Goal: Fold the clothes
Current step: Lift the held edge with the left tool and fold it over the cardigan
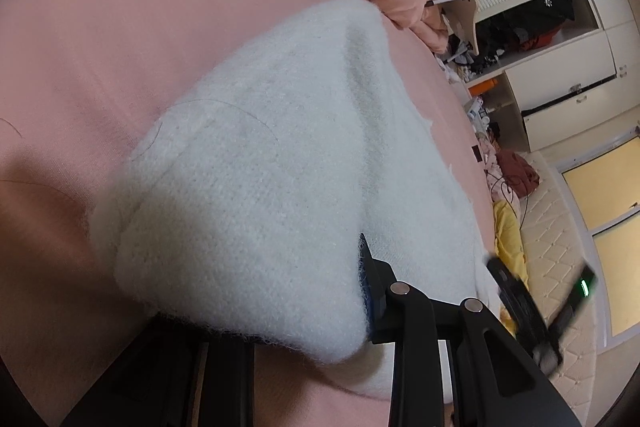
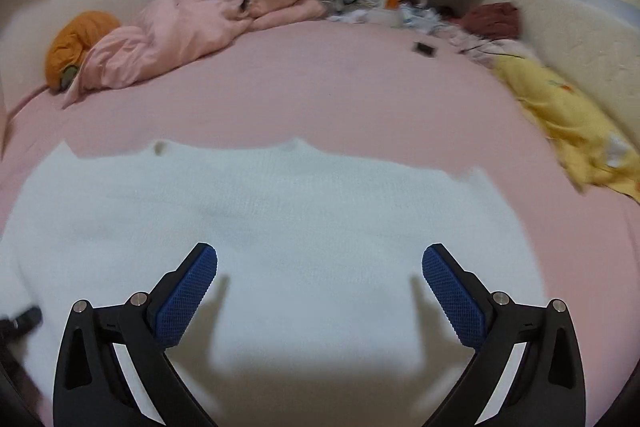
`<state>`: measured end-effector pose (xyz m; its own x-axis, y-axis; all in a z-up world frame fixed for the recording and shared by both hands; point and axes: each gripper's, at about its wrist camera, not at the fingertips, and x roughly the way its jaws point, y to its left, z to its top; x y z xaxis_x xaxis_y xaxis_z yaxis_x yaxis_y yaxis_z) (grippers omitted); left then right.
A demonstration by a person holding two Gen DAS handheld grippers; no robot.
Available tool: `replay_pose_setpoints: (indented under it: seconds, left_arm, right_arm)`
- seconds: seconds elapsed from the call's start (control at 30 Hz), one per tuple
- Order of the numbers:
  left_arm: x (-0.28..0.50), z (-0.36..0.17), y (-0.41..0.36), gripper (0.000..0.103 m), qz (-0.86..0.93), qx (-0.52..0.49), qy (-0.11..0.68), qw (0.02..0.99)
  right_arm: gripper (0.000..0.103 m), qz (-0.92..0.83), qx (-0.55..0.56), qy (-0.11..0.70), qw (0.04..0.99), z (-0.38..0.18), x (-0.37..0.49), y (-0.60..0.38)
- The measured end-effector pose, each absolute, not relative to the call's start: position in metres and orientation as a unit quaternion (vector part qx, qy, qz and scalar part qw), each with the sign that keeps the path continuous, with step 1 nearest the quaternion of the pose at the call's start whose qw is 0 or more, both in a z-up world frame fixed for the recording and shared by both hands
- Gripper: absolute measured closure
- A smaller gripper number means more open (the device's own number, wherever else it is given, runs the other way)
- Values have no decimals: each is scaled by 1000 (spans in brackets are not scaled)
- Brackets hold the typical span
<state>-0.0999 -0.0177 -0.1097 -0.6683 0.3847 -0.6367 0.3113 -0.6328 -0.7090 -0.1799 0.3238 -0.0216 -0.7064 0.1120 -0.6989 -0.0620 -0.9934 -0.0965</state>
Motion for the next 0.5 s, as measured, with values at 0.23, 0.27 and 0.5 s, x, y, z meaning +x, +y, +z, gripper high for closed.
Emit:
replay_pose_setpoints:
  seconds: [0.23,0.27,0.5]
  left_arm:
    - [-104,-106,-16,75,806,-416,-420,22]
    - [-105,-104,-15,75,807,-420,-414,23]
    - [-103,-63,1,78,840,-411,-355,4]
  right_arm:
    - [0,894,-445,-26,40,-51,-189,334]
    - [0,892,-450,-13,27,-43,-184,336]
    - [0,916,-399,36,-13,8,-86,392]
